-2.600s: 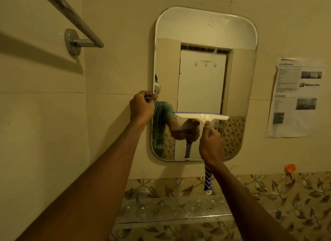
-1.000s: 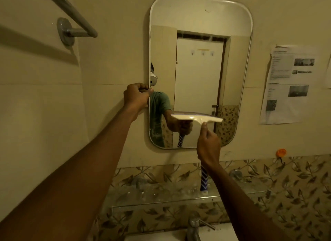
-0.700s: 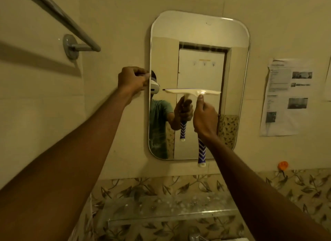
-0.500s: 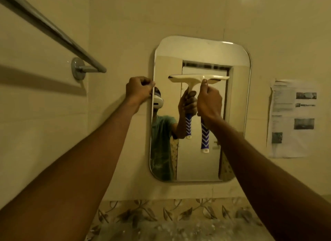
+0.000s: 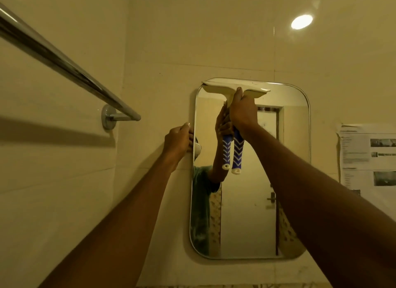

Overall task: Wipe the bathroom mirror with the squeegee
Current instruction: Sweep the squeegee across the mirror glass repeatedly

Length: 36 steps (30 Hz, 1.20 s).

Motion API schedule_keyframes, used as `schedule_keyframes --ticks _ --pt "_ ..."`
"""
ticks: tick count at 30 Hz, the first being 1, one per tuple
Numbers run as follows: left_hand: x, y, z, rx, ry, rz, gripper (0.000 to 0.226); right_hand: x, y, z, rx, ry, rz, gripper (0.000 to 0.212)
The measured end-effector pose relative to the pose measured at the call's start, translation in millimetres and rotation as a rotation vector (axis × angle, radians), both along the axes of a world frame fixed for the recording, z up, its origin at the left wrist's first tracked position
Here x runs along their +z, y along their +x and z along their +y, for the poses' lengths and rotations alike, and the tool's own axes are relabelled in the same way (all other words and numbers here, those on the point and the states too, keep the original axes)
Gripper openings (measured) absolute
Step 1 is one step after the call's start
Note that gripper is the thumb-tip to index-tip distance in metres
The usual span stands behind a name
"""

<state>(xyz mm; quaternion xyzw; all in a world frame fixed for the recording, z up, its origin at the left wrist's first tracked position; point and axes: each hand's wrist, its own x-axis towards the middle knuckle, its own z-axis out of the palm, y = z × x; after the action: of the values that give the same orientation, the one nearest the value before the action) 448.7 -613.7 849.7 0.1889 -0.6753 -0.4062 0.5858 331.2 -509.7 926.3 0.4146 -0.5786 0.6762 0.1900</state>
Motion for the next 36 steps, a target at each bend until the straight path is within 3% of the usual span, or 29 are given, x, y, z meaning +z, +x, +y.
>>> schedule_keyframes --ticks 4,10,13,20,27,29,32,36 --pt "4.8 2.8 -2.7 -0.137 0.118 0.042 0.050 -26.2 6.8 -1.1 -0.020 0.052 0.008 0.057" --pt "3.6 6.7 -3.3 -0.249 0.130 0.061 0.066 -96.5 10.2 8.3 0.045 0.114 -0.020 0.058" --pt "2.4 7.4 -3.1 -0.238 0.114 0.041 0.067 -110.6 12.5 13.0 0.036 0.165 -0.011 0.060" --pt "4.8 9.4 -0.6 -0.236 0.128 0.022 0.065 -66.6 11.5 16.4 0.012 0.136 0.011 0.059" --pt "5.4 9.1 -5.8 -0.260 0.129 0.040 0.065 -156.8 16.8 12.4 0.060 0.158 -0.029 0.053" --pt "4.6 9.3 -5.0 -0.252 0.111 0.020 0.062 -187.7 18.4 15.1 0.068 0.178 -0.030 0.052" --pt "1.1 8.8 -1.5 -0.188 0.067 0.021 0.039 -212.0 18.1 17.7 0.064 0.215 -0.033 0.053" --pt "-3.0 4.5 0.1 -0.043 -0.033 -0.015 0.022 -183.5 13.7 22.2 0.014 0.221 0.013 0.050"
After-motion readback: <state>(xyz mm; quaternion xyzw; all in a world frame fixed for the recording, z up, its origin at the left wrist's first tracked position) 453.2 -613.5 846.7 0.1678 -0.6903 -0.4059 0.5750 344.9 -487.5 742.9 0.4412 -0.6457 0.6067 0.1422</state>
